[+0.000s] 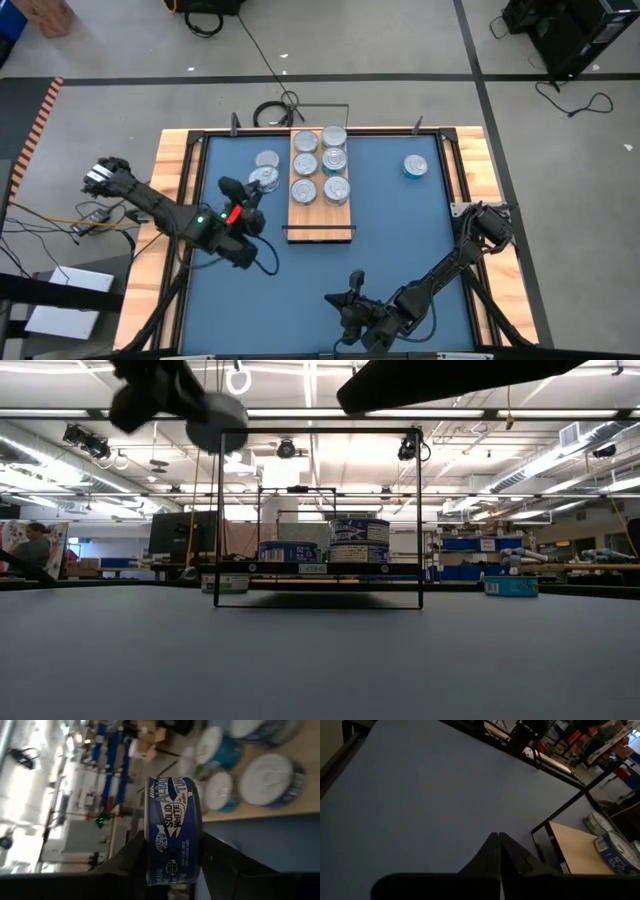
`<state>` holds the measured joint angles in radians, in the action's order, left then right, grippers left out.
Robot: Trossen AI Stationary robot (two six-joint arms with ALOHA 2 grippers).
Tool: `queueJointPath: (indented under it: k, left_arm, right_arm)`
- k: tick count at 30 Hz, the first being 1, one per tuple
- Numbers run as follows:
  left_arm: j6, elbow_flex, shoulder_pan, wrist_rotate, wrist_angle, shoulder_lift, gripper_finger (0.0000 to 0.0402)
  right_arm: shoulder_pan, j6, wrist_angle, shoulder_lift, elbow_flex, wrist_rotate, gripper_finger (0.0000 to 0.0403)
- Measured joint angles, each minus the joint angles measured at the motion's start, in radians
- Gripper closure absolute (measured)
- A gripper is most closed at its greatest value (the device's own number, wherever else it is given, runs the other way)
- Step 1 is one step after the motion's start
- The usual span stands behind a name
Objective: Stack canned seafood by type on shelf
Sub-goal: Stack the blue tuna can on top of the other blue tuna can on the shelf
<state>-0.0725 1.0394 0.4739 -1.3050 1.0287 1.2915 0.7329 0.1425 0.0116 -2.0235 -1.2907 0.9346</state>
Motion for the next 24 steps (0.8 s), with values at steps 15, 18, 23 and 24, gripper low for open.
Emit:
queueJointPath:
  k: [15,18,23,24]
  left_arm:
    - [1.035,-0.427,-0.306,0.567,-1.109,-0.137,0.025]
    - [1.068,-0.453,-0.363,0.646,-1.189,-0.118,0.025]
    - [1.1,-0.456,-0.426,0.755,-1.282,-0.084,0.025]
    - [1.1,-0.456,-0.437,0.773,-1.288,-0.071,0.025]
  right_arm:
    - [-0.009,0.082,0.123,0.0,0.0,-0.023,0.0401]
    - [-0.009,0.102,0.149,-0.001,0.0,-0.023,0.0401]
    - [-0.012,0.119,0.176,-0.001,0.0,-0.023,0.0401]
    - [-0.013,0.119,0.176,-0.001,0.0,-0.024,0.0401]
